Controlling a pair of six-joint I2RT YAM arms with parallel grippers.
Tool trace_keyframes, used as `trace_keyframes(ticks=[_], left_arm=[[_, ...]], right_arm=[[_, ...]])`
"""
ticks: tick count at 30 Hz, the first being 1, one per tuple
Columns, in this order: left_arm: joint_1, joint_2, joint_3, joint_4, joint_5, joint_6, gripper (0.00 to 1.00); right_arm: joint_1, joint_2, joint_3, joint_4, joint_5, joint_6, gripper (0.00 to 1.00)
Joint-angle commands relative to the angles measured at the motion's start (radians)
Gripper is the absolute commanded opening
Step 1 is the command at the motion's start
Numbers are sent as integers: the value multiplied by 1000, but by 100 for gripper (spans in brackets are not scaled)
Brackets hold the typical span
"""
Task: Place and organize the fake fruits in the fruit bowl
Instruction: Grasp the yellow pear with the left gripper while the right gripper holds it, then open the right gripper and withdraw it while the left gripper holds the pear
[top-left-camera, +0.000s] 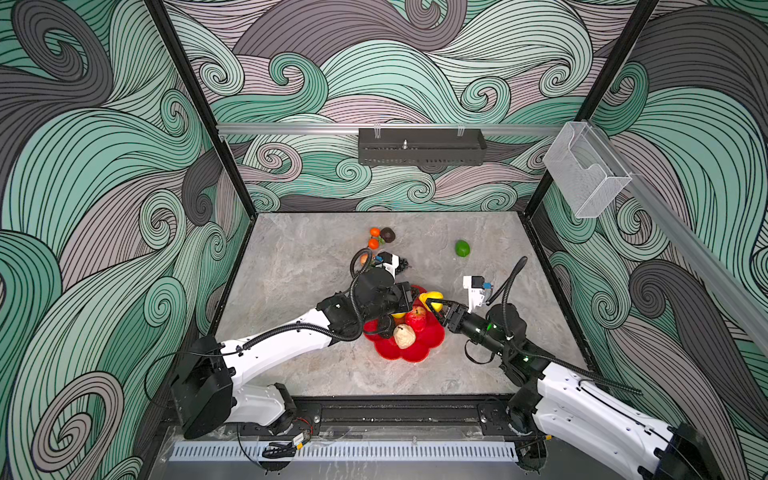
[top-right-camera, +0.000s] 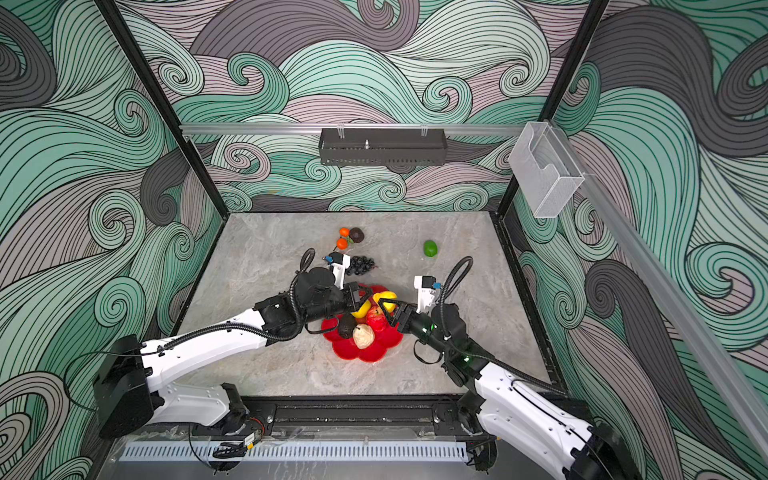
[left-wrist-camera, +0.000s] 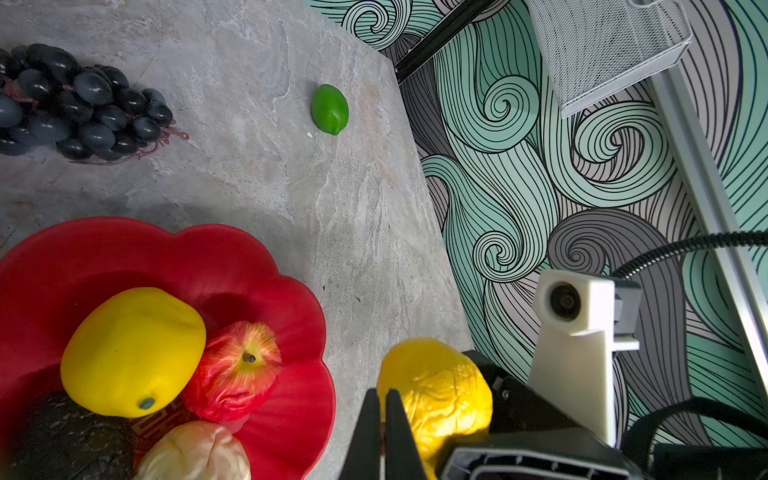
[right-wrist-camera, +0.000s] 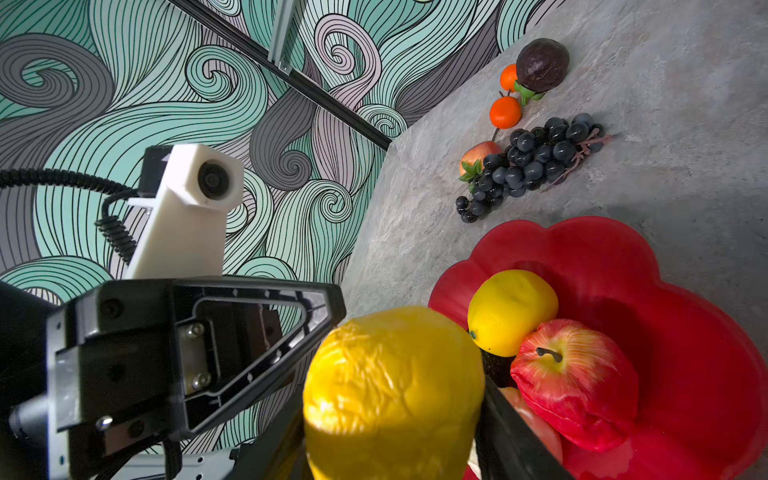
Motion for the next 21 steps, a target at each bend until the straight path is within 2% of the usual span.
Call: trace_keyframes(ticks=[1, 7, 10, 15, 21], left_arm=[[-4, 6, 48, -26, 2, 12, 1], [-4, -9, 67, -88, -43, 58, 0], [-4, -21, 83, -131, -79, 105, 0], [-4, -47, 117, -251, -182, 234, 0], [4, -81, 144, -438, -352, 424, 0]], right_arm=[[6, -1, 15, -19, 12, -7, 62], [6, 0, 23, -52, 14, -19, 70], [6, -8, 29, -80, 13, -34, 78], [5, -64, 41, -185, 30, -110, 92], [4, -177, 48, -386, 97, -259, 97]])
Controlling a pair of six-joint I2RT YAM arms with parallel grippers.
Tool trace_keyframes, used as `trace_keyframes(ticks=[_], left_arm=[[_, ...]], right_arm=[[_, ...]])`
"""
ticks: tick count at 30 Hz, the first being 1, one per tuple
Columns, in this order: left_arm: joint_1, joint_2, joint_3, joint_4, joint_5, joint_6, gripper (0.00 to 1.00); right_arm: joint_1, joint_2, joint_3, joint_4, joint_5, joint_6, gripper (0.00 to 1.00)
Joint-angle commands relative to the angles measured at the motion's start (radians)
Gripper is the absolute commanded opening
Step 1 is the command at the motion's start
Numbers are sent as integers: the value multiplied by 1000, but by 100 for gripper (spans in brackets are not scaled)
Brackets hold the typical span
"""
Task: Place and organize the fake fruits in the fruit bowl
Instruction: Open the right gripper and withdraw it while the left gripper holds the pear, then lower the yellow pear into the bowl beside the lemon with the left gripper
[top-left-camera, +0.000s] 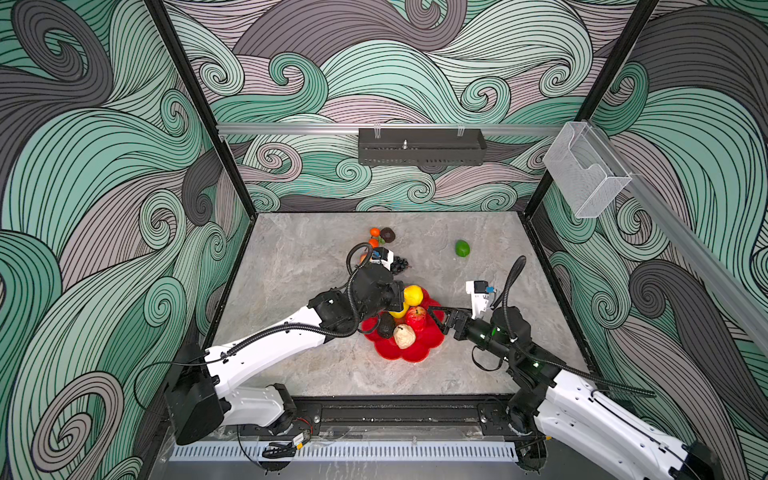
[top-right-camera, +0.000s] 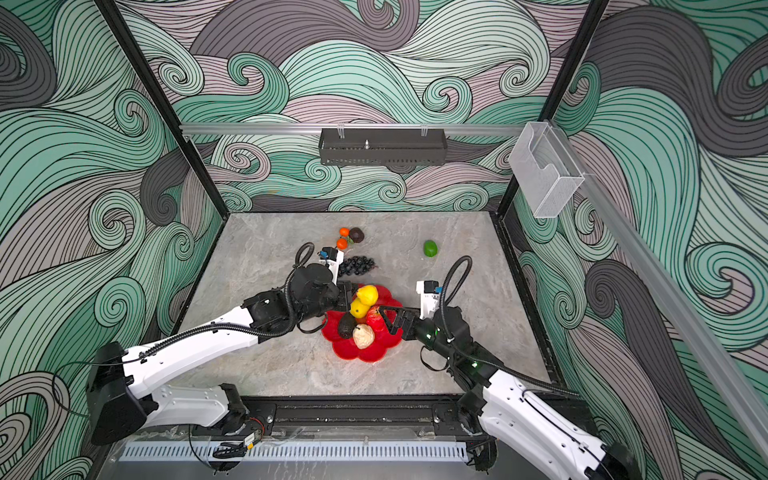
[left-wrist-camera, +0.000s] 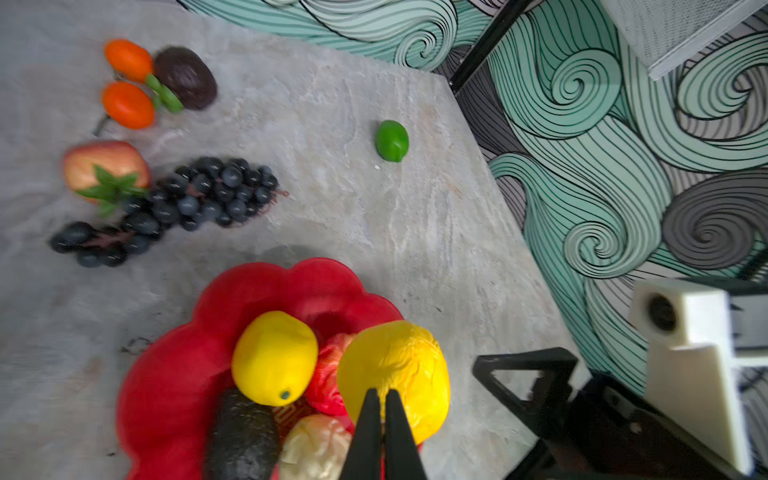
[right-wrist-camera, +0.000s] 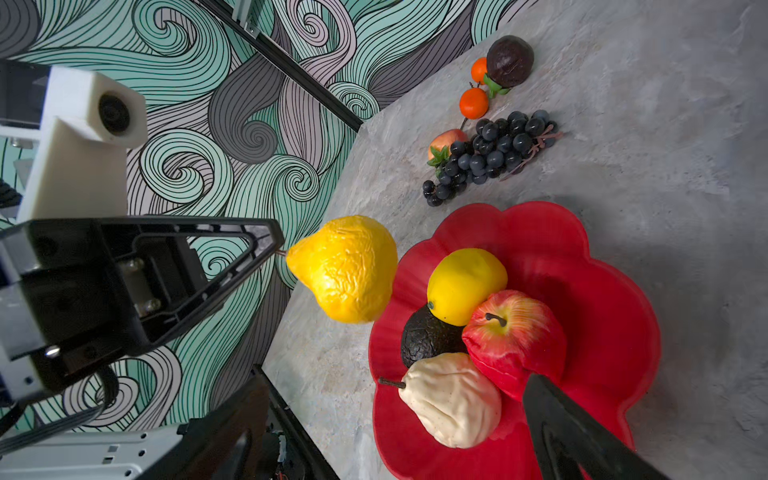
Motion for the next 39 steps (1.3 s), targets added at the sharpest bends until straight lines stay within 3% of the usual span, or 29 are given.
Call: trace_keyframes(ticks=[1, 9, 21, 39], left_arm=[[7, -25, 57, -175, -142, 159, 0], [34, 82, 123, -325, -229, 269, 0], [46, 255, 157, -355, -286, 331, 0], [49, 375, 220, -408, -232, 325, 0]], right_arm=[[2, -53, 22, -153, 59, -122, 97], [0, -116, -13, -244, 89, -150, 99], [0, -172, -14, -291, 146, -145, 100], [1, -161, -35, -271, 148, -134, 100]])
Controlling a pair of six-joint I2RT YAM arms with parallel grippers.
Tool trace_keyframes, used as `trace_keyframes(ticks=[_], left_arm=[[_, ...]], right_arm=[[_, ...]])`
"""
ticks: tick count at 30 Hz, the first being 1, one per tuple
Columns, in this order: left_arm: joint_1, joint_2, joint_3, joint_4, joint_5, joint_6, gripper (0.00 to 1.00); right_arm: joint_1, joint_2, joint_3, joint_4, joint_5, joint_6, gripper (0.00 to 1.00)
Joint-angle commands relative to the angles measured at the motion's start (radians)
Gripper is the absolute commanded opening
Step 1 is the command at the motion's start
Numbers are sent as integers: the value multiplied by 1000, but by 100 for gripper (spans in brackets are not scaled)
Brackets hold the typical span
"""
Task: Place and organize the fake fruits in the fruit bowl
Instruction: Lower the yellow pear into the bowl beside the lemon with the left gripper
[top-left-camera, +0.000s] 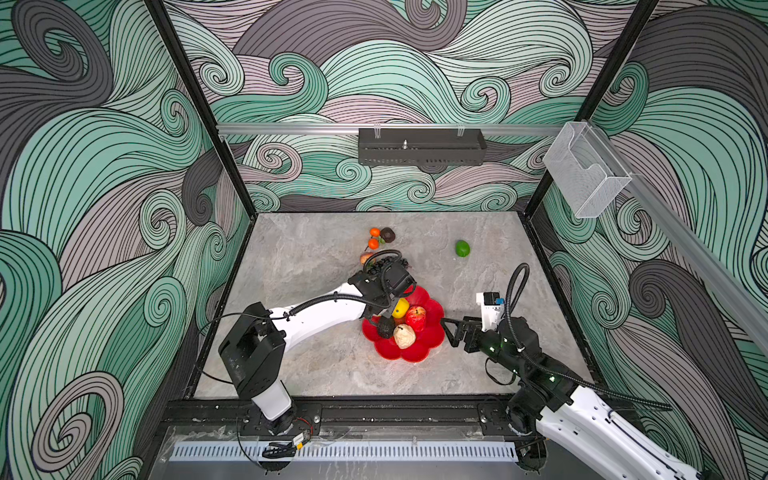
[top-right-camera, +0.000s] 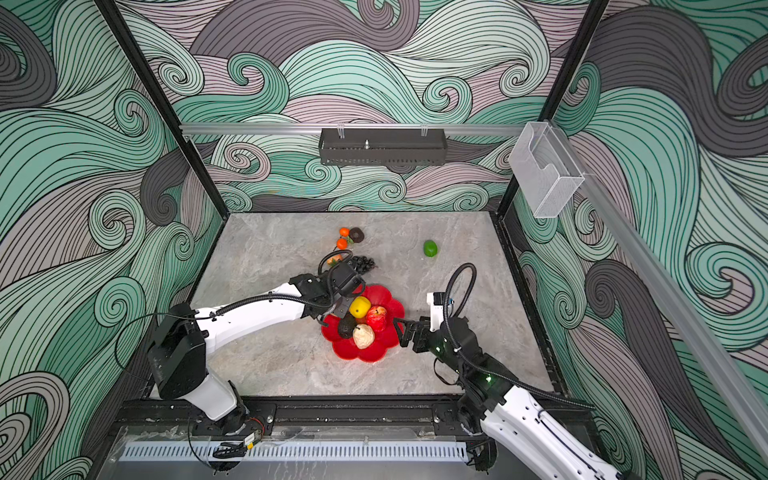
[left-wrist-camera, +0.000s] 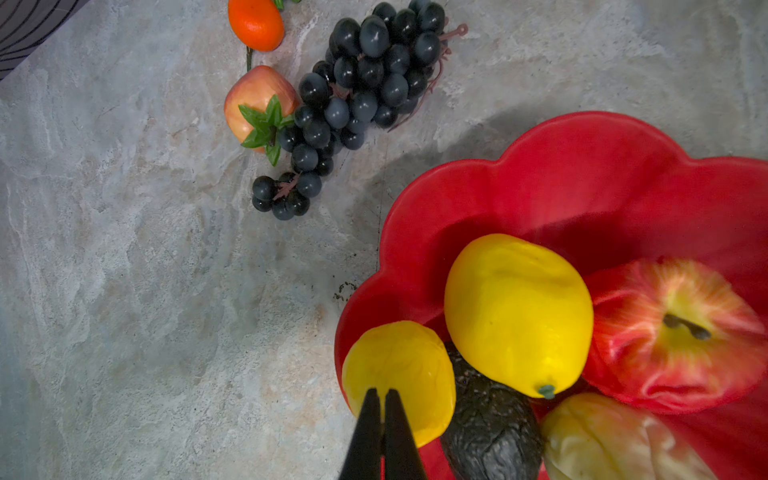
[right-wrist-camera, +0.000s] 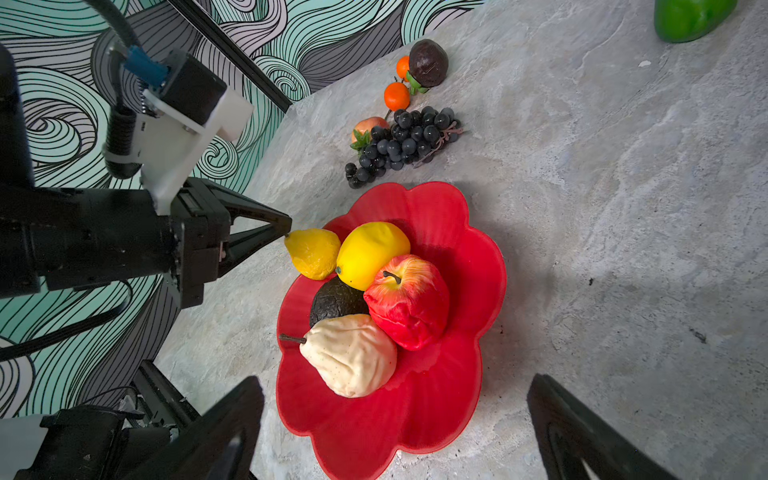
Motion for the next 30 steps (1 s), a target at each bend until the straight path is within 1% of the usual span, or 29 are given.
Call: trace_keyframes(ticks=[1, 3, 5, 6, 15, 21, 30], left_arm=[[6, 14, 32, -28, 6, 9, 0], [5, 18, 33, -27, 12, 11, 0], [5, 22, 33, -25, 25, 13, 7], [6, 25, 33, -26, 29, 15, 9], [5, 12, 36, -36, 37, 11, 17], [5, -12, 30, -36, 54, 8, 30], [5, -55, 25, -31, 68, -1, 38]], right_arm=[[1, -4, -14, 5, 16, -2, 100], [1, -3, -14, 6, 15, -2, 100], [1, -4, -14, 5, 15, 0, 100], [1, -4, -14, 4, 16, 0, 100], [1, -13, -14, -1, 12, 4, 100], [1, -14, -14, -1, 12, 8, 100], [0, -16, -4, -15, 20, 4, 100]])
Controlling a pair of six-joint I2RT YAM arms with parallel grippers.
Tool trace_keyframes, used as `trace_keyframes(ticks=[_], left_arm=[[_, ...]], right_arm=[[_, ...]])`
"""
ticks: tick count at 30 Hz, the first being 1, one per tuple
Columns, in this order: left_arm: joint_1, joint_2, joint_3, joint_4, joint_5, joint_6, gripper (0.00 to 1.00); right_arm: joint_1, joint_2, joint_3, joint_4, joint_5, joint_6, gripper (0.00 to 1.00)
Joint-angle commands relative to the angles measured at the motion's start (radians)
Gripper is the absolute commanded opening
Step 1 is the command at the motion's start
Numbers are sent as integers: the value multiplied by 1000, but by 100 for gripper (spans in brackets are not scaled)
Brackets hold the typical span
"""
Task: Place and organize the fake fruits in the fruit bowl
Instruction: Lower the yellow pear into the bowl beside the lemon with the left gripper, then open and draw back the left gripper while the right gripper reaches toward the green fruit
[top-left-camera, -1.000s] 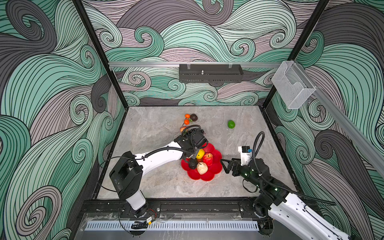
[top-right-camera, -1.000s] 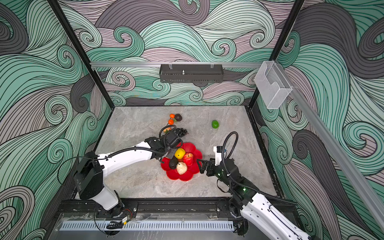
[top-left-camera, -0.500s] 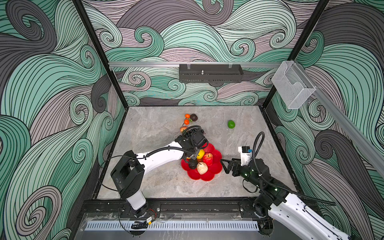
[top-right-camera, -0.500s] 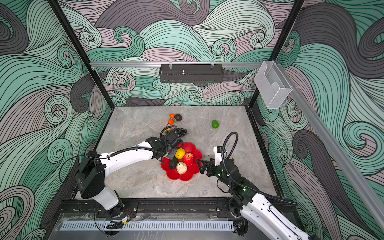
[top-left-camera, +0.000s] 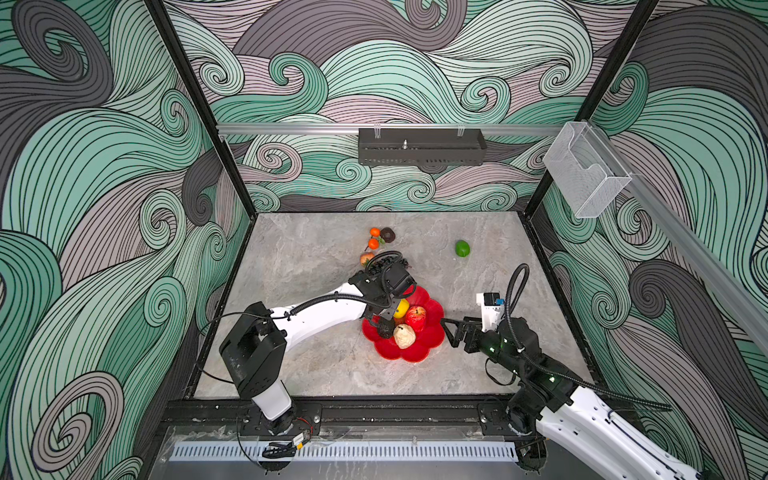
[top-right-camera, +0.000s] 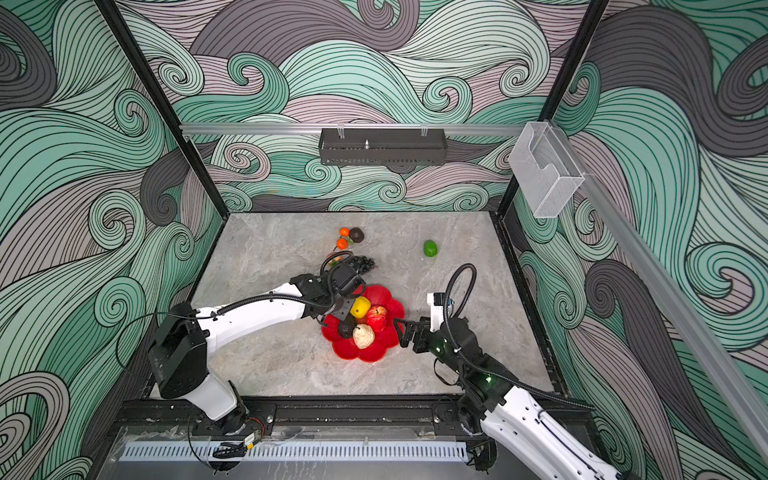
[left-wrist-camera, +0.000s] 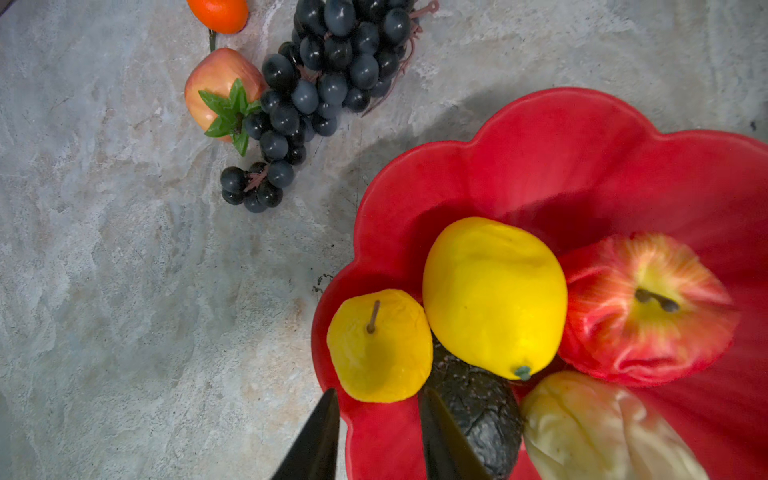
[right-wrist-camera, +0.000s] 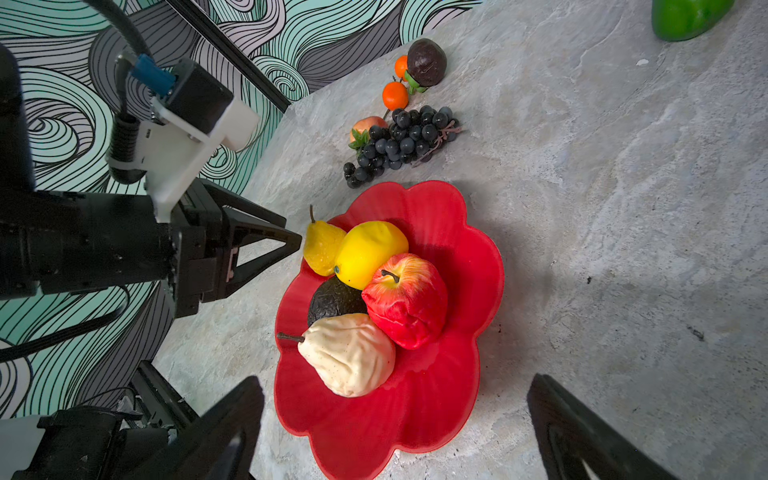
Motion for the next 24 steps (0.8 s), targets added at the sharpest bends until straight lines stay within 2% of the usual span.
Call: trace_keyframes(ticks=[1, 7, 11, 13, 15, 18, 24], left_arm=[[5, -58, 21, -22, 8, -17, 39], [6, -198, -49, 17, -13, -45, 42], [15, -444, -199, 124, -61, -81, 49], [27, -576, -298, 185, -101, -98, 53], [35, -720, -416, 273, -150, -96, 58], [55, -922, -554, 301, -223, -130, 67], [68, -1217, -713, 228, -338, -158, 76]], right_arm=[[0, -9, 6, -22, 23, 2, 100], [-10, 25, 79, -110, 84, -59, 100], [-51, 75, 158, -174, 109, -132, 100], [-93, 123, 194, -179, 82, -165, 100], [-156, 204, 235, -175, 9, -192, 100], [-283, 341, 306, -184, -119, -194, 100], [-413, 540, 414, -181, -117, -155, 100]])
